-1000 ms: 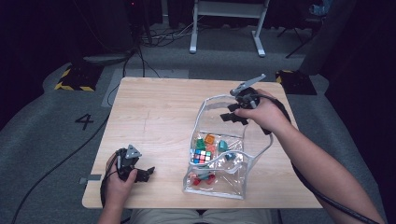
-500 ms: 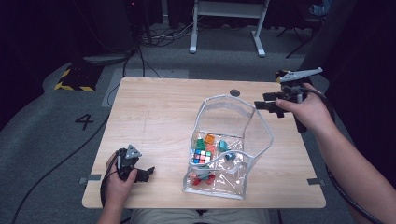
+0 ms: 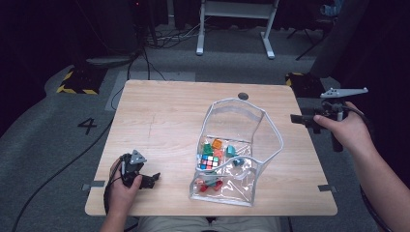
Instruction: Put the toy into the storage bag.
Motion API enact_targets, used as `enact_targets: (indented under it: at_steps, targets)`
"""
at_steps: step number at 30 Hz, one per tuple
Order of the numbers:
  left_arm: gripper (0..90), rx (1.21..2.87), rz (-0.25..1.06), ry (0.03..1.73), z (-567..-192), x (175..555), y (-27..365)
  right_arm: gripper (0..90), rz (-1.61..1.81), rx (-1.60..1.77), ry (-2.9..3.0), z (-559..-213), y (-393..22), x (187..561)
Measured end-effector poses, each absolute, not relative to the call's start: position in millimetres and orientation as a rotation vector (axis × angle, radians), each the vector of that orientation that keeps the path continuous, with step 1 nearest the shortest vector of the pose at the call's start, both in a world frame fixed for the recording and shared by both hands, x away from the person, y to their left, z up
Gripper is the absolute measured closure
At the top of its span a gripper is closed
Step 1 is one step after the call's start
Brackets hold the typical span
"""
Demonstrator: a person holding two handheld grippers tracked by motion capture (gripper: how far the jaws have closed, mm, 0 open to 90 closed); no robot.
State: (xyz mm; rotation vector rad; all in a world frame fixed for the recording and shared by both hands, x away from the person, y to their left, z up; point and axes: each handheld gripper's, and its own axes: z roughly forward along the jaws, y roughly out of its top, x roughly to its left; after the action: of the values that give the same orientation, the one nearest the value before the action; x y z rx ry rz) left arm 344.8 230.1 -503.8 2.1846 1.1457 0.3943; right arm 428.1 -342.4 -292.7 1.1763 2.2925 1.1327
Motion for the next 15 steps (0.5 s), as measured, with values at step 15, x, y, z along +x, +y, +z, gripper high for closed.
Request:
enact_targets:
  at_steps: [15]
  targets:
    - [0.0, 2.185, 0.394, 1.146, -504, 345, 230, 36.8, 1.108, 1.335, 2.267, -381, -386, 412]
